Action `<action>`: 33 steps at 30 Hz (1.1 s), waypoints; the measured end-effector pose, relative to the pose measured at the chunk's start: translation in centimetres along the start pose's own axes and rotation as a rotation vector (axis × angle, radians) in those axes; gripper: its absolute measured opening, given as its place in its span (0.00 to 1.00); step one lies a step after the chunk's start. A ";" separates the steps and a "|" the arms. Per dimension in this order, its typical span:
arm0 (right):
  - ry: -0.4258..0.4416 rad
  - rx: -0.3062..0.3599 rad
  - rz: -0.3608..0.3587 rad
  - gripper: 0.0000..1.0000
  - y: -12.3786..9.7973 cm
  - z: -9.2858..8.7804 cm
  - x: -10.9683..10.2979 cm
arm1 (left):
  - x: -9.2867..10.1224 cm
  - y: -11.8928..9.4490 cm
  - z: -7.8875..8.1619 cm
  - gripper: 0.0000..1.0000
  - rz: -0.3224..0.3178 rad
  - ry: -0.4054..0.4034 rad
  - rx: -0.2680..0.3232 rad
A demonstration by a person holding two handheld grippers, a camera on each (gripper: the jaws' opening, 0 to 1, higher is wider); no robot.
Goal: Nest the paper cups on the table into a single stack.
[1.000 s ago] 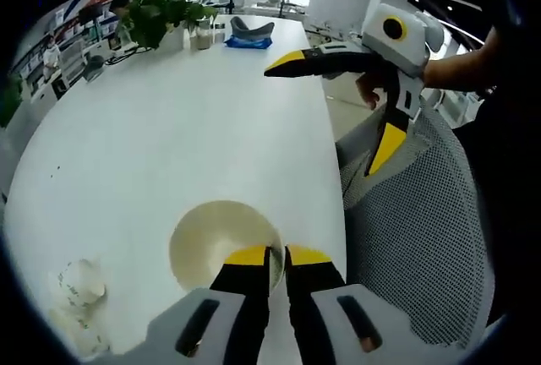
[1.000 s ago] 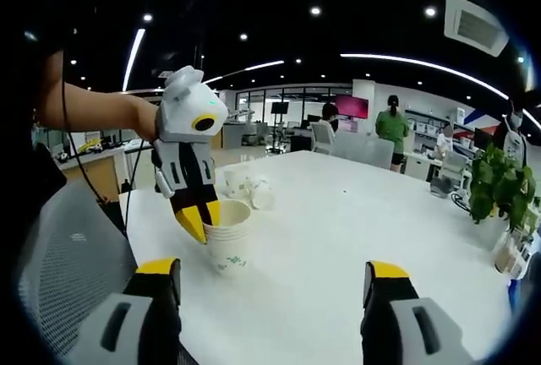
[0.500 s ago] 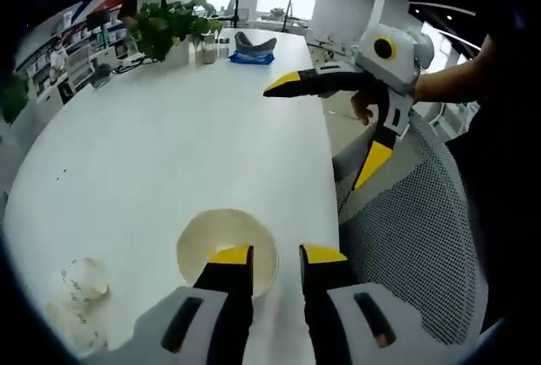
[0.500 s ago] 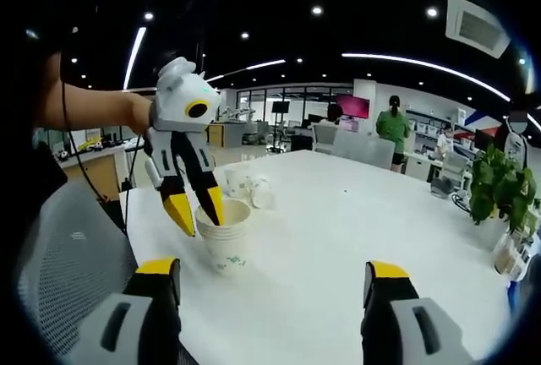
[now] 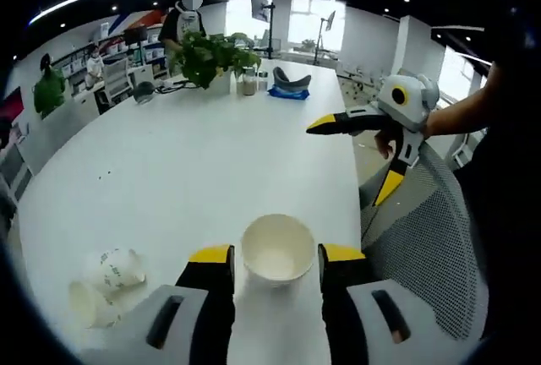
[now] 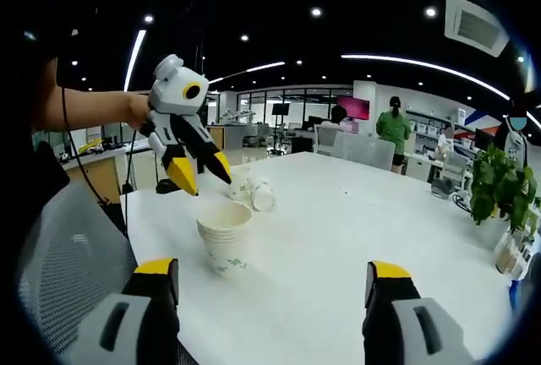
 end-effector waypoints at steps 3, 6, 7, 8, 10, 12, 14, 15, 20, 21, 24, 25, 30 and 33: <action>0.001 0.003 -0.001 0.93 0.0 0.0 0.0 | -0.6 -0.6 -0.2 0.42 0.029 -0.004 0.005; 0.001 0.004 -0.003 0.93 0.0 0.0 0.1 | -1.8 -1.4 -0.4 0.45 0.068 -0.028 0.033; 0.001 0.004 -0.003 0.93 -0.1 0.0 0.1 | -2.1 -1.6 -0.5 0.46 0.077 -0.033 0.040; 0.001 0.004 -0.003 0.93 -0.1 0.0 0.1 | -2.5 -1.8 -0.5 0.46 0.091 -0.039 0.050; 0.001 0.006 -0.003 0.93 -0.1 0.0 0.1 | -3.6 -2.5 -0.8 0.47 0.118 -0.061 0.072; 0.003 0.007 -0.005 0.93 -0.1 0.0 0.2 | -4.2 -2.9 -0.8 0.48 0.135 -0.071 0.091; 0.005 0.008 -0.008 0.93 -0.1 0.0 0.2 | -5.0 -3.4 -0.9 0.48 0.158 -0.080 0.108; 0.005 0.008 -0.009 0.93 -0.1 0.0 0.2 | -5.7 -3.8 -1.1 0.50 0.176 -0.087 0.122; 0.003 0.007 -0.009 0.93 0.0 0.0 0.2 | -7.3 -4.4 -1.7 0.53 0.234 -0.101 0.136; 0.002 0.006 -0.009 0.93 0.0 0.0 0.2 | -7.8 -4.6 -1.9 0.54 0.242 -0.108 0.142; 0.000 0.003 -0.005 0.93 0.0 0.0 0.1 | -8.7 -4.8 -2.4 0.56 0.263 -0.113 0.141; -0.001 0.002 -0.005 0.93 0.0 0.0 0.1 | -8.9 -4.8 -2.6 0.57 0.275 -0.113 0.133; -0.006 -0.007 -0.002 0.93 0.1 -0.1 0.0 | -10.0 -5.0 -4.0 0.59 0.299 -0.132 0.115; -0.008 -0.011 -0.001 0.93 0.2 -0.1 0.0 | -10.9 -5.1 -4.7 0.58 0.327 -0.159 0.122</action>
Point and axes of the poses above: the point that each gripper's makers call its tool centre point, and the gripper's own axes: y roughly forward along the fingers, x roughly to its right, z roughly out of its top, the point moved 7 cm from there along -y, roughly backward along the fingers, and after that the axes turned 2 degrees about y, right-handed, at the moved point
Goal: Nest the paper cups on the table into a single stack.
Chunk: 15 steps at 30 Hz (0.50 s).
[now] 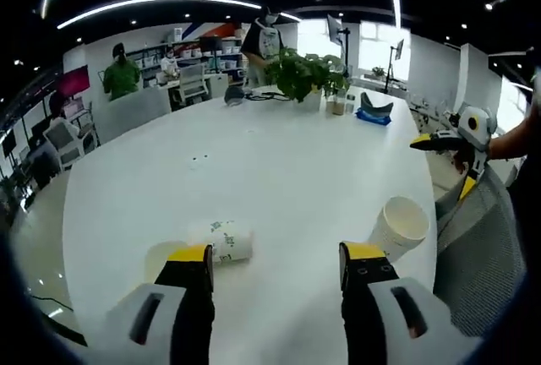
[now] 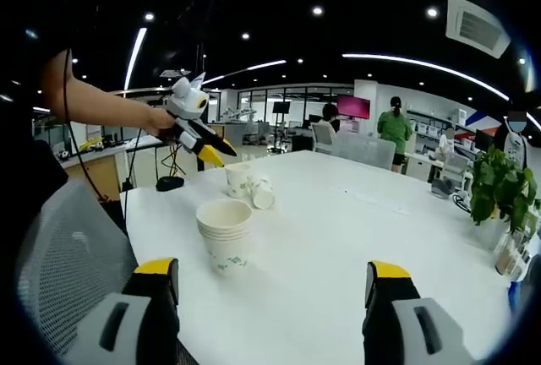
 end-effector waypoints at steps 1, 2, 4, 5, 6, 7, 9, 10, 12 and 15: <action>0.000 0.000 -0.001 0.93 0.0 0.0 0.0 | -0.2 0.0 -0.1 0.57 0.010 -0.006 0.003; 0.000 -0.001 -0.003 0.92 0.0 0.0 0.0 | -0.7 0.1 -0.4 0.57 0.021 -0.011 0.006; 0.002 -0.002 -0.006 0.92 0.0 0.0 0.1 | -1.4 0.3 -0.6 0.56 0.037 -0.019 0.003; 0.001 -0.002 -0.008 0.92 -0.1 0.0 0.1 | -1.7 0.3 -0.6 0.56 0.052 -0.028 0.018; 0.001 -0.002 -0.009 0.92 -0.1 0.0 0.1 | -1.6 0.3 -0.5 0.54 0.058 -0.035 0.023; 0.002 -0.003 -0.009 0.92 -0.1 0.0 0.1 | -2.0 0.4 -0.5 0.52 0.077 -0.046 0.020; 0.002 -0.003 -0.011 0.92 -0.1 0.0 0.1 | -2.8 0.5 -0.8 0.48 0.110 -0.038 0.011; 0.003 -0.004 -0.011 0.92 -0.1 0.0 0.1 | -3.3 0.6 -0.9 0.46 0.119 -0.043 0.011; 0.001 -0.007 -0.010 0.92 -0.1 -0.1 0.1 | -3.7 0.8 -0.9 0.41 0.132 -0.055 0.007; -0.001 -0.012 -0.007 0.92 0.0 -0.1 0.1 | -4.8 1.0 -1.4 0.36 0.153 -0.062 0.003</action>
Point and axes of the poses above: the point that each gripper's makers call its tool centre point, and the gripper's own axes: y roughly forward along the fingers, x roughly to its right, z roughly out of its top, the point moved 7 cm from there along -y, roughly backward along the fingers, and after that the axes turned 2 degrees about y, right-handed, at the moved point
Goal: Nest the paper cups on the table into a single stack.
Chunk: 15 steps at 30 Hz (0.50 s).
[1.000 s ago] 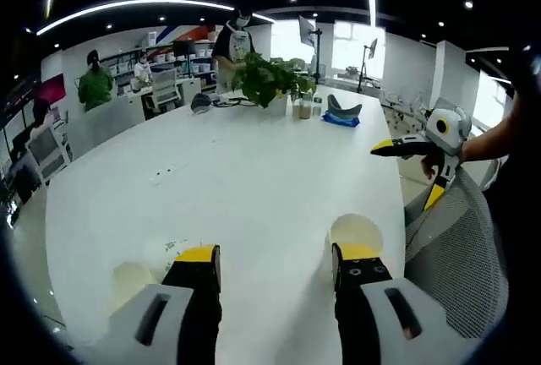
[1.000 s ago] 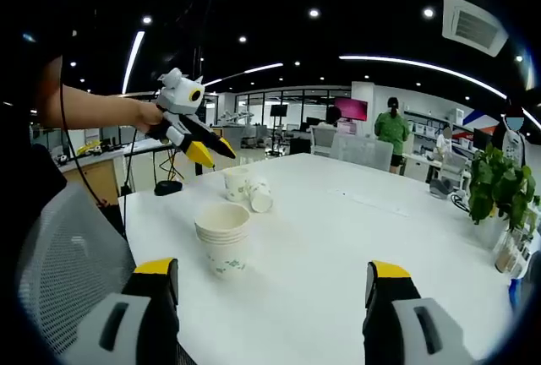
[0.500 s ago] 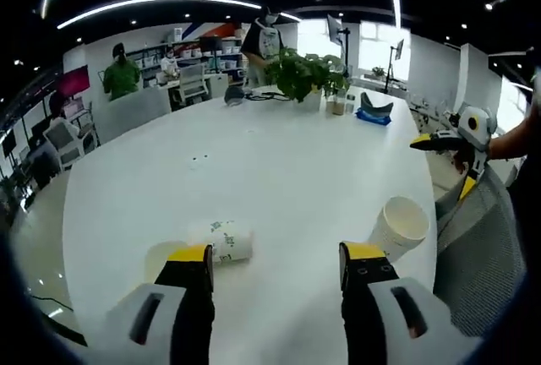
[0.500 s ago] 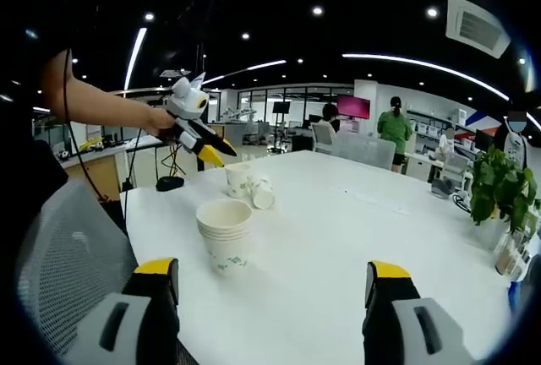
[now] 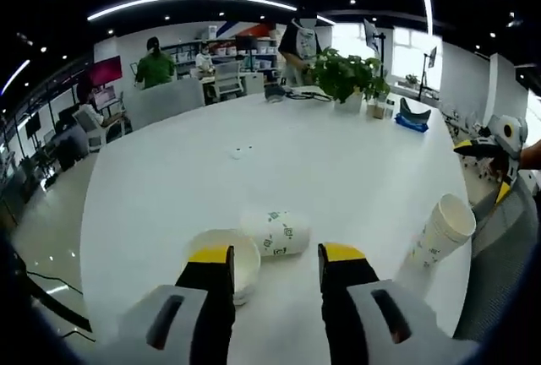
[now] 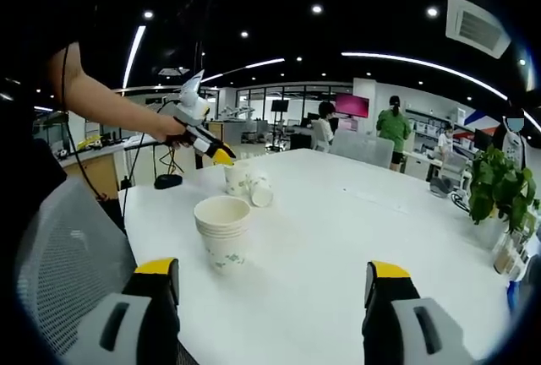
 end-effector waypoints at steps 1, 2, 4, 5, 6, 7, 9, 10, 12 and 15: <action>-0.002 -0.002 0.002 0.92 0.0 0.0 0.0 | -1.0 0.4 -0.6 0.34 0.009 -0.006 -0.005; -0.003 -0.003 0.002 0.92 0.0 0.0 -0.1 | -1.1 0.4 -0.7 0.33 0.013 -0.008 -0.005; -0.003 -0.004 0.001 0.92 0.0 0.0 0.0 | -1.5 0.7 -1.0 0.30 0.022 -0.019 -0.007; -0.002 -0.006 0.000 0.92 0.0 -0.1 0.0 | -1.7 0.9 -1.2 0.29 0.018 -0.025 -0.012; -0.001 -0.007 -0.001 0.92 0.0 -0.1 0.0 | -1.7 1.1 -1.3 0.27 0.017 -0.024 -0.017; 0.000 -0.007 -0.001 0.92 0.0 -0.1 0.0 | -1.3 1.0 -1.4 0.26 0.016 -0.013 -0.031; 0.000 -0.011 0.001 0.92 0.1 -0.1 0.0 | -1.6 1.5 -1.6 0.24 0.014 -0.005 -0.042; -0.003 -0.015 0.003 0.92 0.1 -0.2 0.0 | -1.9 1.8 -1.6 0.24 0.014 -0.006 -0.045; -0.006 -0.019 0.005 0.92 0.1 -0.2 -0.1 | -2.2 1.9 -1.4 0.24 0.009 -0.015 -0.043; -0.007 -0.021 0.003 0.92 0.1 -0.2 -0.1 | -2.0 2.4 -1.5 0.21 0.013 -0.001 -0.055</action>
Point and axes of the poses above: the point that each gripper's makers call its tool centre point, and the gripper's own axes: y roughly forward along the fingers, x roughly to its right, z roughly out of its top, the point moved 7 cm from there along -y, roughly backward along the fingers, and after that the axes turned 2 degrees about y, right-handed, at the moved point
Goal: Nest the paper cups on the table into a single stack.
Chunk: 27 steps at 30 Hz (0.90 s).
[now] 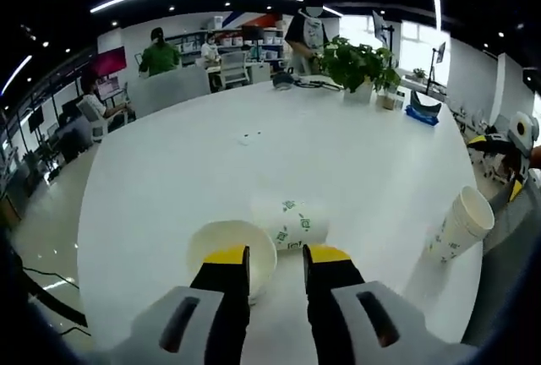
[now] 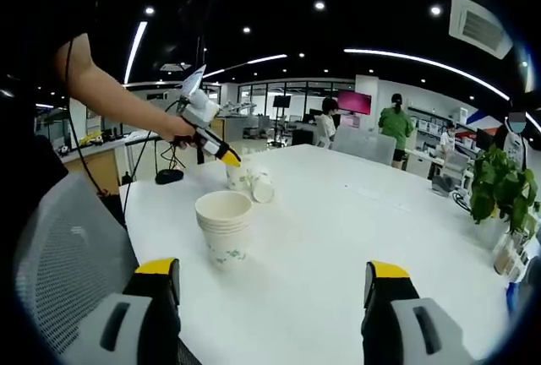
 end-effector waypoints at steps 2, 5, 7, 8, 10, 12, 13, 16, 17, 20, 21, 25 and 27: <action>0.005 0.002 -0.008 0.91 0.0 0.0 0.1 | -0.3 0.4 -0.2 0.19 0.002 0.001 -0.012; 0.009 0.005 -0.017 0.91 -0.1 0.0 0.3 | -0.6 0.8 -0.6 0.15 0.008 0.017 -0.033; 0.012 0.006 -0.020 0.91 -0.1 0.0 0.3 | -0.7 0.9 -0.9 0.13 0.006 0.030 -0.049; 0.012 0.006 -0.021 0.91 -0.1 0.0 0.3 | -0.6 0.8 -0.9 0.11 0.002 0.034 -0.053; 0.013 0.004 -0.021 0.91 0.0 0.0 0.3 | -0.5 1.0 -1.1 0.08 -0.004 0.035 -0.059; 0.013 0.004 -0.021 0.91 0.0 0.0 0.3 | -0.5 1.0 -1.3 0.05 -0.005 0.037 -0.063; 0.014 0.004 -0.022 0.91 0.0 0.0 0.3 | -0.6 1.0 -1.4 0.04 -0.009 0.036 -0.062; 0.016 0.006 -0.025 0.91 0.0 0.0 0.4 | -0.6 0.7 -1.6 0.02 -0.001 0.037 -0.062; 0.018 0.008 -0.026 0.91 -0.1 0.0 0.4 | -0.6 0.6 -1.7 0.02 0.001 0.035 -0.061; 0.020 0.011 -0.028 0.91 -0.1 0.0 0.5 | -0.2 0.3 -1.6 0.01 0.003 0.030 -0.054; 0.021 0.012 -0.028 0.91 -0.1 0.1 0.5 | -0.2 0.2 -1.6 0.01 0.008 0.032 -0.051; 0.019 0.015 -0.026 0.91 -0.1 0.1 0.4 | 0.5 -0.7 -1.2 0.00 0.021 0.035 -0.039; 0.018 0.018 -0.027 0.91 -0.1 0.1 0.5 | 0.6 -1.1 -1.0 0.00 0.028 0.035 -0.032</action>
Point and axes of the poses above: the point that each gripper's makers call its tool centre point, and the gripper's own axes: y roughly forward along the fingers, x roughly to its right, z roughly out of its top, the point moved 7 cm from there along -y, roughly backward along the fingers, and after that the axes turned 2 degrees about y, right-handed, at the moved point
